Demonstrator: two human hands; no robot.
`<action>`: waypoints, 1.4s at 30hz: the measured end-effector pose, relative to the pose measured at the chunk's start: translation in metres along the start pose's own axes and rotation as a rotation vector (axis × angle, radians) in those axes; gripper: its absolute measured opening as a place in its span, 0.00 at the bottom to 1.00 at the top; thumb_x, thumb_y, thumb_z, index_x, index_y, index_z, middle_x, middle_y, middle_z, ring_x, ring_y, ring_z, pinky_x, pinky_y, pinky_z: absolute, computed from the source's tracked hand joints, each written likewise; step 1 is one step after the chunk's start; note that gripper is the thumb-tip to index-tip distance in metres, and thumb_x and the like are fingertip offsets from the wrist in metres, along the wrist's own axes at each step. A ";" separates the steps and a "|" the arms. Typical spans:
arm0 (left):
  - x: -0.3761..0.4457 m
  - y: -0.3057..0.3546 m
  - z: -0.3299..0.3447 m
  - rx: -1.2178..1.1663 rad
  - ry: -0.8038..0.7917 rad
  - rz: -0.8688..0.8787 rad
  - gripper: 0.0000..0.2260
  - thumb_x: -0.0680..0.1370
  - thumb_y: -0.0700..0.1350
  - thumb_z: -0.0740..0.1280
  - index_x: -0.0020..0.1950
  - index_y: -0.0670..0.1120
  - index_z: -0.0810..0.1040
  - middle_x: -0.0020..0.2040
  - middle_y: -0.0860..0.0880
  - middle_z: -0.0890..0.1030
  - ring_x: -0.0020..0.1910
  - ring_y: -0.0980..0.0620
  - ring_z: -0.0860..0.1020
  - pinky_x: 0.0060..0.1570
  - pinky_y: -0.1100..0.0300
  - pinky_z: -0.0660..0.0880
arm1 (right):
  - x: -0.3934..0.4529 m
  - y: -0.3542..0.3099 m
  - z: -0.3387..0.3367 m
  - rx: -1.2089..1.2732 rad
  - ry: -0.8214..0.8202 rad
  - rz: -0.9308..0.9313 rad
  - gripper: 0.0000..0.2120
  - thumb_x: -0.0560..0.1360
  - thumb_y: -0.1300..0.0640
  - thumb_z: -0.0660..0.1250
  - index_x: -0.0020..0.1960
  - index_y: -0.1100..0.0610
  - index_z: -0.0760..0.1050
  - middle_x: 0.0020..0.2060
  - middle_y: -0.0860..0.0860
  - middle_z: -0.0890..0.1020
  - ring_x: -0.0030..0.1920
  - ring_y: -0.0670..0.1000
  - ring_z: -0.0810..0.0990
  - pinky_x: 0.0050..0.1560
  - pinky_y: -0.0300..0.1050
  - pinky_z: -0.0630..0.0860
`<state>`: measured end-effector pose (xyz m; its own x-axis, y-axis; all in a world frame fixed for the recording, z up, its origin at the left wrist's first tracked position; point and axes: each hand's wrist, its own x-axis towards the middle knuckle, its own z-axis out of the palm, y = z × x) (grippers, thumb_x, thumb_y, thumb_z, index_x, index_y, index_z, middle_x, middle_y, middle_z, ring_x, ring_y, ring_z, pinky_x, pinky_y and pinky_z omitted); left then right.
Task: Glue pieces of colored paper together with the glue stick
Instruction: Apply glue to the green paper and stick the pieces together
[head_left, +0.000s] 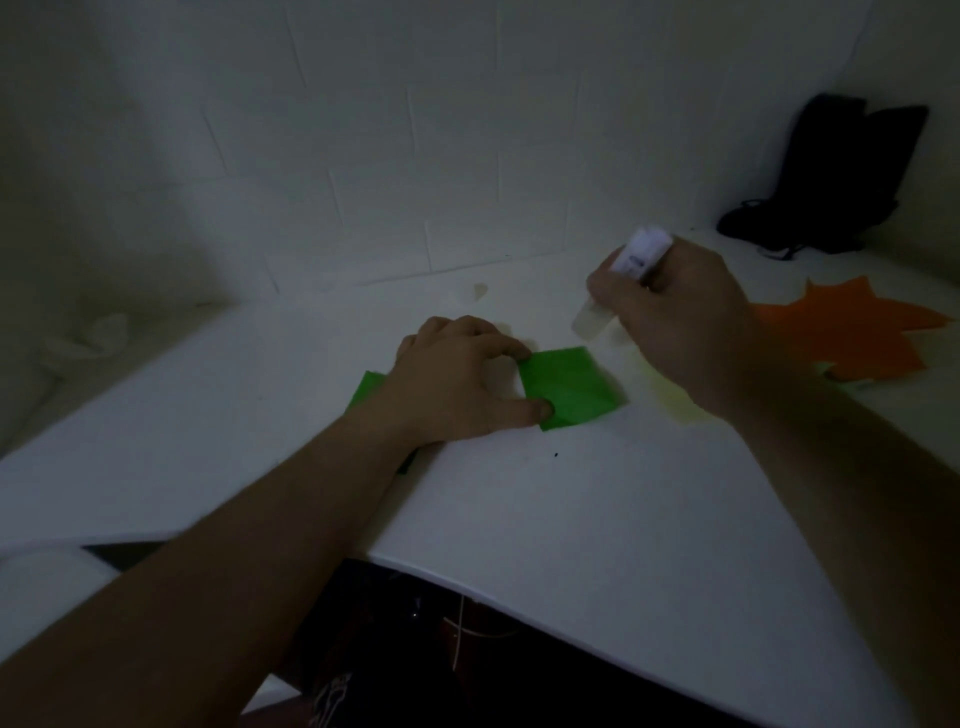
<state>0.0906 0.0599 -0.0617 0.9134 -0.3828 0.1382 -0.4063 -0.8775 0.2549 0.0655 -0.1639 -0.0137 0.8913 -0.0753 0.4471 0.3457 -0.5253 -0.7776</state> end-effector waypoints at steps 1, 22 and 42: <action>0.000 0.000 0.000 0.004 -0.002 0.000 0.41 0.61 0.83 0.57 0.70 0.67 0.73 0.71 0.55 0.73 0.71 0.46 0.68 0.71 0.40 0.65 | 0.003 0.000 -0.001 -0.046 -0.049 -0.007 0.07 0.78 0.50 0.72 0.46 0.53 0.81 0.37 0.49 0.84 0.36 0.48 0.82 0.39 0.45 0.76; 0.001 0.001 -0.005 -0.040 -0.089 -0.036 0.44 0.57 0.82 0.61 0.72 0.71 0.68 0.71 0.57 0.69 0.71 0.47 0.65 0.70 0.45 0.64 | -0.006 0.021 0.030 -0.271 -0.345 -0.141 0.07 0.78 0.45 0.69 0.52 0.45 0.74 0.38 0.38 0.77 0.38 0.33 0.75 0.35 0.26 0.66; -0.001 0.001 -0.004 -0.051 -0.074 -0.022 0.43 0.57 0.83 0.60 0.71 0.70 0.68 0.72 0.57 0.69 0.73 0.47 0.64 0.73 0.42 0.62 | -0.001 0.033 0.003 -0.400 -0.295 -0.118 0.07 0.78 0.49 0.70 0.48 0.52 0.78 0.40 0.45 0.82 0.40 0.40 0.78 0.35 0.28 0.65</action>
<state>0.0893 0.0605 -0.0580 0.9209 -0.3850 0.0616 -0.3846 -0.8710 0.3056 0.0764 -0.1792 -0.0413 0.9176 0.2165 0.3334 0.3615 -0.8032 -0.4735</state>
